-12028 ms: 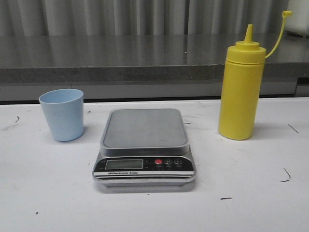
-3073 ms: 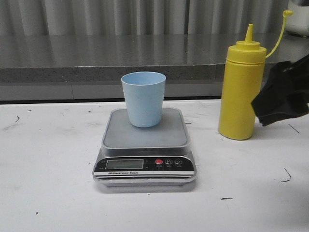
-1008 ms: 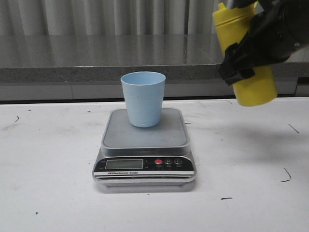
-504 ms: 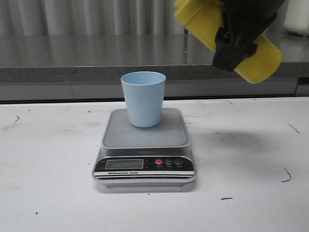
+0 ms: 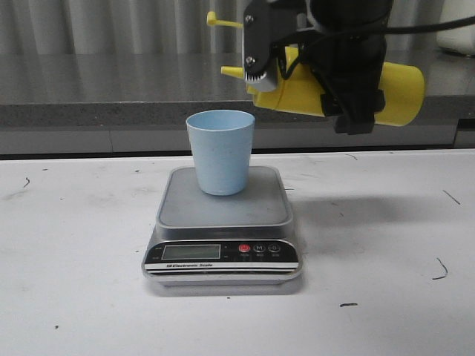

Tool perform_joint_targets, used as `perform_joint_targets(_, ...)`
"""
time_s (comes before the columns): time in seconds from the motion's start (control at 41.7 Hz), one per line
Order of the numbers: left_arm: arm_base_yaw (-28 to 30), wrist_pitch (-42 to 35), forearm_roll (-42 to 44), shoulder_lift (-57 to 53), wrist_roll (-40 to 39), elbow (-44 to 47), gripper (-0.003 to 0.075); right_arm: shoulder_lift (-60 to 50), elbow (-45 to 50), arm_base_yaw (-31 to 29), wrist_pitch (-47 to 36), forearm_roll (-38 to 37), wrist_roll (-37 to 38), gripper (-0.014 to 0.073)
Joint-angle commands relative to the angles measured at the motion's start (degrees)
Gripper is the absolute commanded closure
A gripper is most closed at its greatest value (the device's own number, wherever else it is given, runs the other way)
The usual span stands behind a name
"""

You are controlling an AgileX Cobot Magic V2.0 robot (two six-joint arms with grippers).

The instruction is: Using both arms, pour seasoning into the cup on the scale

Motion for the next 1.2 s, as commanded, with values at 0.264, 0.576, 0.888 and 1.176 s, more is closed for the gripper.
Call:
perform_joint_targets(0.264, 0.1, -4.0, -0.2, 0.1, -0.5, -1.4, 0.0292, -1.3, -2.4, 0.2, 3.2, -15.2, 0.2, 0.0231)
perform_joint_targets(0.576, 0.1, -4.0, -0.2, 0.1, -0.5, -1.4, 0.0292, -1.3, -2.4, 0.2, 4.9, -22.6, 0.2, 0.0231)
perform_joint_targets(0.888, 0.1, -4.0, -0.2, 0.1, -0.5, -1.4, 0.0292, -1.3, -2.4, 0.2, 3.6, -26.5, 0.2, 0.0231)
perform_joint_targets(1.176, 0.1, -4.0, -0.2, 0.1, -0.5, -1.4, 0.0292, -1.3, -2.4, 0.0, 2.1, -16.1, 17.2, 0.0231)
